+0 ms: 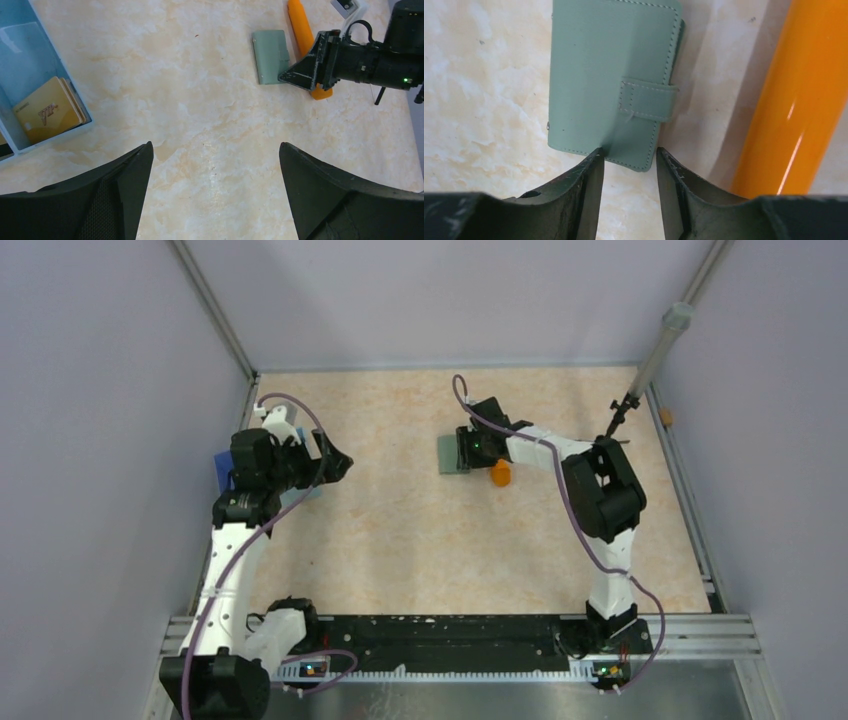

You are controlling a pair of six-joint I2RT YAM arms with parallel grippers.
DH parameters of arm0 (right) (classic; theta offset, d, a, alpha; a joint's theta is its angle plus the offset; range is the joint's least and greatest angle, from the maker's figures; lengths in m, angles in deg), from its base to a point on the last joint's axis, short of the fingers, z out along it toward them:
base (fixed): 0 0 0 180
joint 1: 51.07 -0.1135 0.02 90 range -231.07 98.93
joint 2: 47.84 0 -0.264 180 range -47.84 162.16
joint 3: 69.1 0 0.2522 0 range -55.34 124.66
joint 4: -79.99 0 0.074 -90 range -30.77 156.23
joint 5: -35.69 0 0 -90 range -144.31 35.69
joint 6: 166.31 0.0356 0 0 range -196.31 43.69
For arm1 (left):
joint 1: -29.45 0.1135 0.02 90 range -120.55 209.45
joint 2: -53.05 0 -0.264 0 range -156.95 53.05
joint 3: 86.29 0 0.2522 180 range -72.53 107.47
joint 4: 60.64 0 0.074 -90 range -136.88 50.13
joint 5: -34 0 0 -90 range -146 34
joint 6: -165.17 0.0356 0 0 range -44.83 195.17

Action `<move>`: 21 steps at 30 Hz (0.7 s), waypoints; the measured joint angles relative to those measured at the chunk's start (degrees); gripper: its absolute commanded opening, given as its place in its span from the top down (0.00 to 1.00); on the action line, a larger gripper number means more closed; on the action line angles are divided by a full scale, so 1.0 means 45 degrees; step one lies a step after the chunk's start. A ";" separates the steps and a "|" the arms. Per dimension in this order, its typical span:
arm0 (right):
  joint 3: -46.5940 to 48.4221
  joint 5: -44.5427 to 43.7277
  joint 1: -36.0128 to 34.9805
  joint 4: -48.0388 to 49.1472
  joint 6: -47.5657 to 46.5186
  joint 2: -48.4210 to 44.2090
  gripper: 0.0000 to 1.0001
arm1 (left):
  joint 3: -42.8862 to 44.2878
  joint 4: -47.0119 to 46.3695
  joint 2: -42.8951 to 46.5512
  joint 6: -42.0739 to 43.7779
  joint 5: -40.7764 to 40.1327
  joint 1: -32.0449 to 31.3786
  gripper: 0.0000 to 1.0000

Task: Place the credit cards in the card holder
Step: Open the card holder at the center of the board.

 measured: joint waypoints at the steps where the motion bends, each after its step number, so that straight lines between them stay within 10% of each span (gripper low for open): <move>1: 0.0073 0.0024 -0.0024 0.0083 0.0044 0.0073 0.65 | -0.0034 -0.0019 0.0000 0.0005 0.0112 -0.0039 0.01; 7: 0.0141 0.0228 -0.0044 0.0627 0.0563 0.0228 1.00 | -0.0102 -0.0034 -0.0005 -0.0078 0.0486 -0.0699 0.01; 21: -0.4386 0.2803 -0.0049 0.4439 0.1617 -0.2463 1.00 | -0.4648 -0.5187 0.0797 -0.5668 0.1365 -0.3759 0.01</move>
